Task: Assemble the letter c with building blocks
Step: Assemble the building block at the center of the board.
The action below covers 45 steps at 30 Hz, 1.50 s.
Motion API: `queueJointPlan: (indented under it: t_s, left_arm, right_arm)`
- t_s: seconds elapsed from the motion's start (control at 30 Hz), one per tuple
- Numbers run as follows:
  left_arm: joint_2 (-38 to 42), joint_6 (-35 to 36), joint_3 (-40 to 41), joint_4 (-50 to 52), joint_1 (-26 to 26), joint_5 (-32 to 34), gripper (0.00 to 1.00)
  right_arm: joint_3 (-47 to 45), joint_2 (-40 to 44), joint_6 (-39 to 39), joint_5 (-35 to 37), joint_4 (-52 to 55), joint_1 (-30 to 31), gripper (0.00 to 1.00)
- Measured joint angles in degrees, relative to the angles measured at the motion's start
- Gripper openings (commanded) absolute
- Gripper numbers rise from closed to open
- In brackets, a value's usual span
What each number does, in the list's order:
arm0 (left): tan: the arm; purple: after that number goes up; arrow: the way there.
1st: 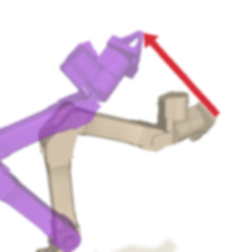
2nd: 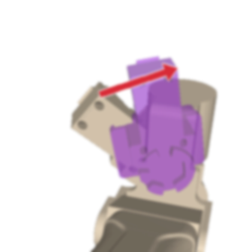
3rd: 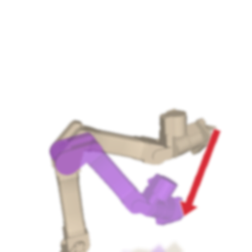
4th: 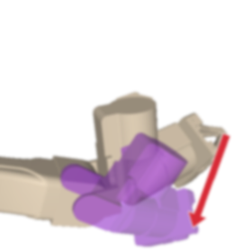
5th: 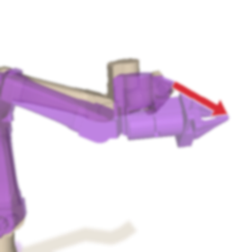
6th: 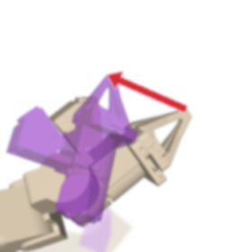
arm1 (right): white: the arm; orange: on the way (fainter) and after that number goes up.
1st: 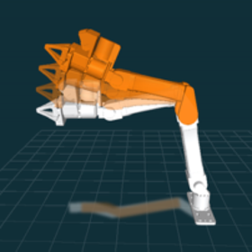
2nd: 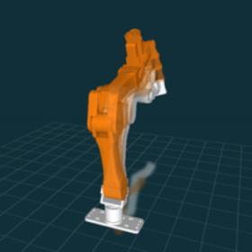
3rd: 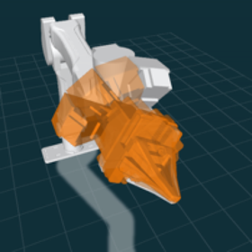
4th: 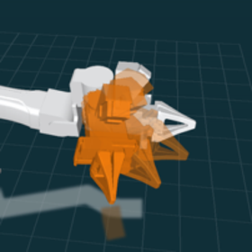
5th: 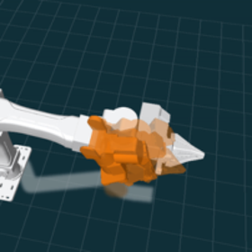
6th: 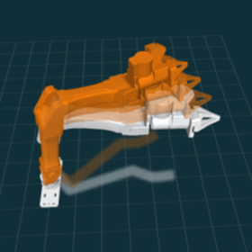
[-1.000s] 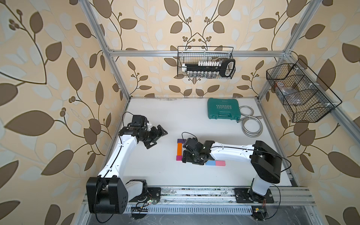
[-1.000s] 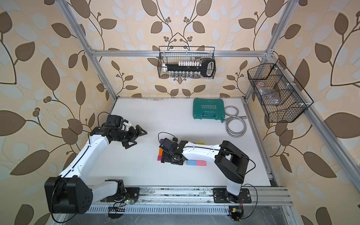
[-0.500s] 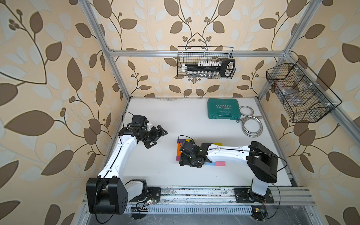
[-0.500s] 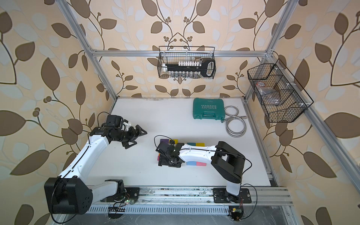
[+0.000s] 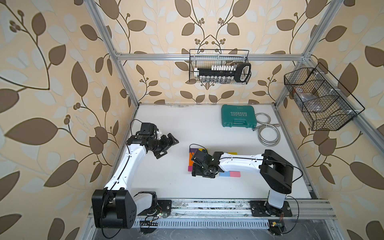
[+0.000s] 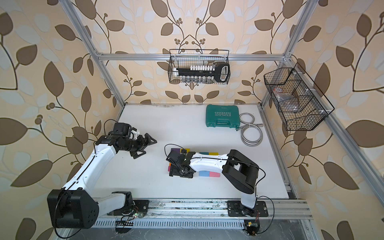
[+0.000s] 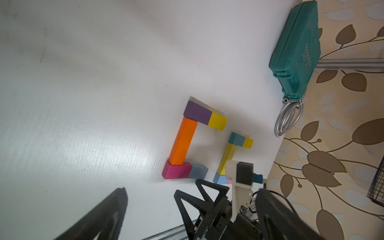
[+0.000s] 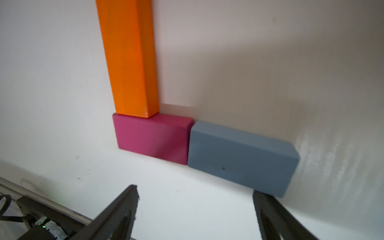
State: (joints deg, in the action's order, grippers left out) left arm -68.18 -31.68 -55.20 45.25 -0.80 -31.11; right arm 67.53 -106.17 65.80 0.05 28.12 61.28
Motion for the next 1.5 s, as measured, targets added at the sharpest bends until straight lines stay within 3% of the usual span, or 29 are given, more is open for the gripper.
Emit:
queueJointPlan:
  t_s: [1.17,1.5]
  left_arm:
    - [0.0,-0.02,0.0,0.0,0.0,0.0,0.99]
    - [0.0,-0.02,0.0,0.02,0.0,0.0,0.99]
  right_arm:
    - [0.83,1.73,-0.68,0.13,0.55,-0.81,0.85]
    - [-1.44,5.2,-0.96,0.48,1.14,-5.07,0.86]
